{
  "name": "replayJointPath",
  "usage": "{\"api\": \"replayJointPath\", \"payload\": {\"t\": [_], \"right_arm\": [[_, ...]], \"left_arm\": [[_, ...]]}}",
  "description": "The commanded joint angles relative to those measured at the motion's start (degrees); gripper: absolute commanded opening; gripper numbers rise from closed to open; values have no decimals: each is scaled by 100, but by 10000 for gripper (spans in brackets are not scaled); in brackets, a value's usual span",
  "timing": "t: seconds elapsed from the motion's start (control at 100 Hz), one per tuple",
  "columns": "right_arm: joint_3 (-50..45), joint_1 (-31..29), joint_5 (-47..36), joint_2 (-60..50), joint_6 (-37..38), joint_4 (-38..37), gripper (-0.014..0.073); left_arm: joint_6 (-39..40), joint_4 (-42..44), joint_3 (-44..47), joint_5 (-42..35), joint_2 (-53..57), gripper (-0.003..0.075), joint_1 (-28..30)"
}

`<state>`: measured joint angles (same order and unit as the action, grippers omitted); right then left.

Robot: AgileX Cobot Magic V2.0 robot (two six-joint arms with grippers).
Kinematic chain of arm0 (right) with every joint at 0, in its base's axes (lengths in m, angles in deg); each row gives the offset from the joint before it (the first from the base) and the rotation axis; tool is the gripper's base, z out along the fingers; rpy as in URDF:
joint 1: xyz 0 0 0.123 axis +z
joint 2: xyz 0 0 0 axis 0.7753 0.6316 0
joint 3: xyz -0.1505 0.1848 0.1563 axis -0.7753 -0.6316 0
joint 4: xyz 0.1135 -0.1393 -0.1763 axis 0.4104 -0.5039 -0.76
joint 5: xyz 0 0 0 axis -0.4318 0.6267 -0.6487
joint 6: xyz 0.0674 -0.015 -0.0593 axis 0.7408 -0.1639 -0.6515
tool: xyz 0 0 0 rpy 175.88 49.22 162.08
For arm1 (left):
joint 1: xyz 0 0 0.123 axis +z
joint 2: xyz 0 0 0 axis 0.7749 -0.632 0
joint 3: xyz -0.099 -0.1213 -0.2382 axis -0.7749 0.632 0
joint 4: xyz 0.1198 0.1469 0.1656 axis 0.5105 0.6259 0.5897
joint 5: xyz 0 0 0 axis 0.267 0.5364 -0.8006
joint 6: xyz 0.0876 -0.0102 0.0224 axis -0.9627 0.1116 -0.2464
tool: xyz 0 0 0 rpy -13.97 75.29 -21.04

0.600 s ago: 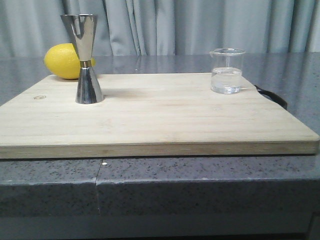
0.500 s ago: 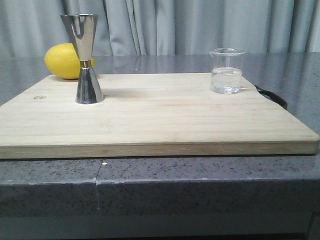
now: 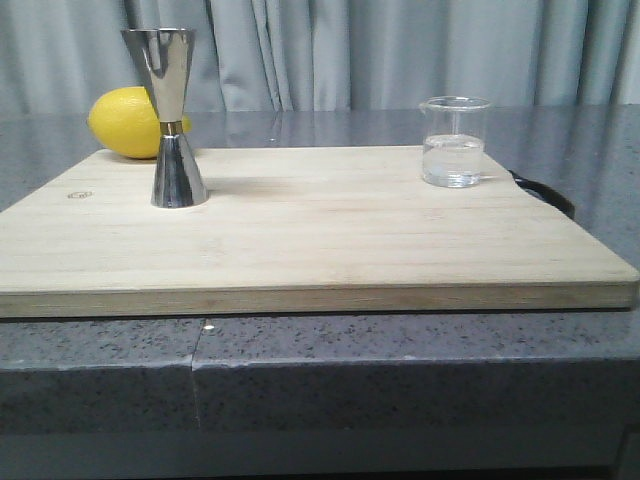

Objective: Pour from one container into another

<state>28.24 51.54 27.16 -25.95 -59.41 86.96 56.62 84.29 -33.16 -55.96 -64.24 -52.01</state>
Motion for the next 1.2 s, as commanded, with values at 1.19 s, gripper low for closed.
{"api": "replayJointPath", "payload": {"t": [1.19], "right_arm": [[-159,12,-986,-117,-8,61,-74]], "left_arm": [[11,-83,208,-649,149,-19,4]]}}
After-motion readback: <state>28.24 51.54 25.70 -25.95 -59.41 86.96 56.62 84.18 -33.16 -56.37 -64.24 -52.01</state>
